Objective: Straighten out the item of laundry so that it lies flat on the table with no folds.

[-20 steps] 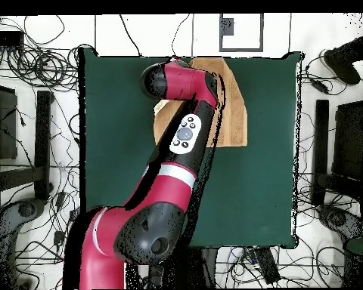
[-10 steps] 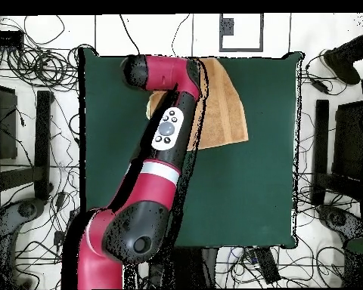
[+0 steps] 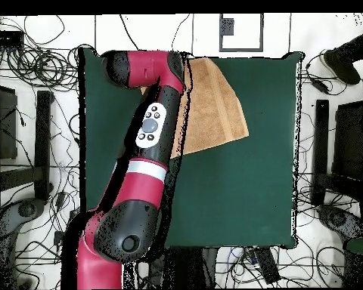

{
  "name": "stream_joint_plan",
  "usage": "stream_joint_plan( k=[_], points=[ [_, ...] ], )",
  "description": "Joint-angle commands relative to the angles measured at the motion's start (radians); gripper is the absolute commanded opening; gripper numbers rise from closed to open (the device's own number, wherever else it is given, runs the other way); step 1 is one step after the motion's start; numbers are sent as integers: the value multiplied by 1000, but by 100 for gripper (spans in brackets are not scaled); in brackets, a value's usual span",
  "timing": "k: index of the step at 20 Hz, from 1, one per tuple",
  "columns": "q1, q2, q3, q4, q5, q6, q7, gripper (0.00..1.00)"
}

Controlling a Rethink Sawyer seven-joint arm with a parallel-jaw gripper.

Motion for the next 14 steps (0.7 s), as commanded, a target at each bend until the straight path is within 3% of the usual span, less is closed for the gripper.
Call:
stream_joint_plan(
  k=[1, 3, 9, 11, 14],
  points=[
    [19, 58, -70, -31, 49, 104, 320, 100],
    [27, 58, -104, -18, 57, 113, 394, 100],
    [20, 64, -87, -22, 102, 108, 383, 100],
    [37, 25, -54, 12, 94, 121, 342, 100],
    [79, -105, 1, 120, 43, 177, 247, 100]
  ],
)
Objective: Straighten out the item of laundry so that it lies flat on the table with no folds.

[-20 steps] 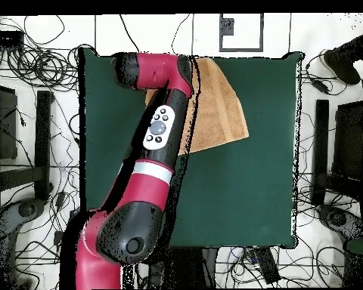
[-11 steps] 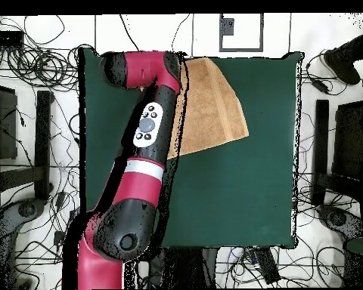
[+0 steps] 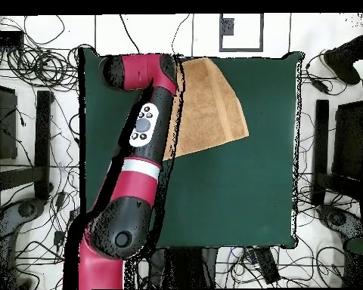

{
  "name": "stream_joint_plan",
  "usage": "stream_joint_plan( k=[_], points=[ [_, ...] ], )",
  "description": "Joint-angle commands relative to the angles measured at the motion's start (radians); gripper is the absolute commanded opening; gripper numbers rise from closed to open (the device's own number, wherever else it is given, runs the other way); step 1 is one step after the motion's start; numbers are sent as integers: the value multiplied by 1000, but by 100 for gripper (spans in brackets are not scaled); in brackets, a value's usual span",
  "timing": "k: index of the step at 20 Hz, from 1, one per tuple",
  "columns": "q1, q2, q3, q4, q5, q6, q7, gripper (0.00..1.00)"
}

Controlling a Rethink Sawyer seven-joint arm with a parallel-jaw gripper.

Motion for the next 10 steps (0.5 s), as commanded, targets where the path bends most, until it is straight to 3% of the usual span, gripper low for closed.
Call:
stream_joint_plan(
  k=[1, 10],
  points=[
    [82, -182, 80, 168, -13, 196, 157, 100],
    [121, -384, 219, 417, -128, 158, -87, 100]
  ],
)
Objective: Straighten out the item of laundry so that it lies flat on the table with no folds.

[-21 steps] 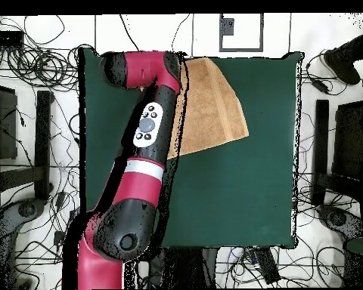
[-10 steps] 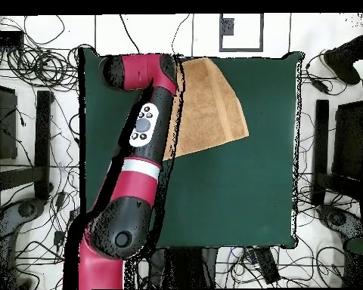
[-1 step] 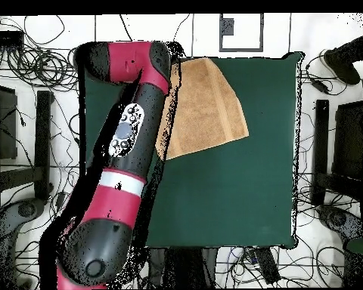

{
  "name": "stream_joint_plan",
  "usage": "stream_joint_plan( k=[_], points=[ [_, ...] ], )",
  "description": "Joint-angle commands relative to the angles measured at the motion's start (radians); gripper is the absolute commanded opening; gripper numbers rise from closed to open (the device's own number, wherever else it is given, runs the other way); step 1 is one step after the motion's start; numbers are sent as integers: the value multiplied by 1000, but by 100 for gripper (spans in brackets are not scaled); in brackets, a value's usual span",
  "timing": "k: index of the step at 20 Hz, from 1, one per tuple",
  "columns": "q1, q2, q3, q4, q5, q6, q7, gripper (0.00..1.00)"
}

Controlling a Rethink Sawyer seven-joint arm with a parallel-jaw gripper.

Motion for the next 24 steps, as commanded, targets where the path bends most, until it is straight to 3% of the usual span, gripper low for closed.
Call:
stream_joint_plan(
  k=[1, 7, 12, 24],
  points=[
    [44, -193, 206, 292, -76, 57, -115, 100],
    [8, -252, 467, 540, -93, -30, -323, 100],
    [-16, -251, 524, 594, -196, -128, -361, 100],
    [-26, -263, 603, 639, -426, -263, -194, 100]
  ],
)
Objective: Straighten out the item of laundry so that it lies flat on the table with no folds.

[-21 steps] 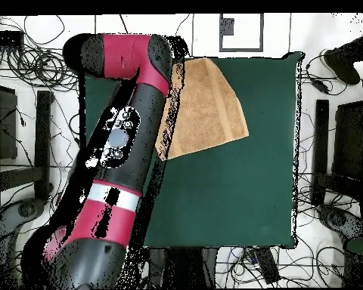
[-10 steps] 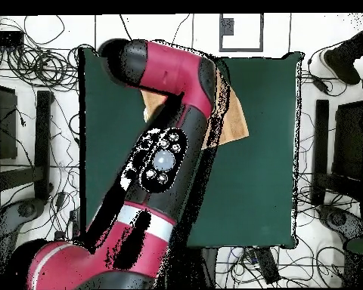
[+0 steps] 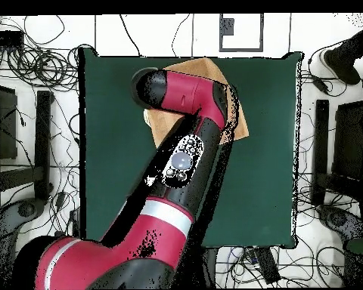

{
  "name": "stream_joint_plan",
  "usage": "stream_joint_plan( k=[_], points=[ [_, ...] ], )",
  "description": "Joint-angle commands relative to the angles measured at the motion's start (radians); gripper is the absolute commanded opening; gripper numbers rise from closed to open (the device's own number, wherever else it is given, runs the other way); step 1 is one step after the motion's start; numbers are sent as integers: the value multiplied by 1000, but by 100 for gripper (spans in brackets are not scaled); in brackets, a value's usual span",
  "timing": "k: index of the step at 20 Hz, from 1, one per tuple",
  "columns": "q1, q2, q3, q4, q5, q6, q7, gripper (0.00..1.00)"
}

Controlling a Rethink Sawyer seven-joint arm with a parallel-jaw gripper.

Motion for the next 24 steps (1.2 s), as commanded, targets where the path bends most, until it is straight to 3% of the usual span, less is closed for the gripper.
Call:
stream_joint_plan(
  k=[1, 13, 24],
  points=[
    [4, 14, 225, 186, -111, -91, -182, 100],
    [-16, 99, 250, 166, -205, -211, -25, 100],
    [-93, 67, 361, 268, -232, -303, -39, 100]
  ],
)
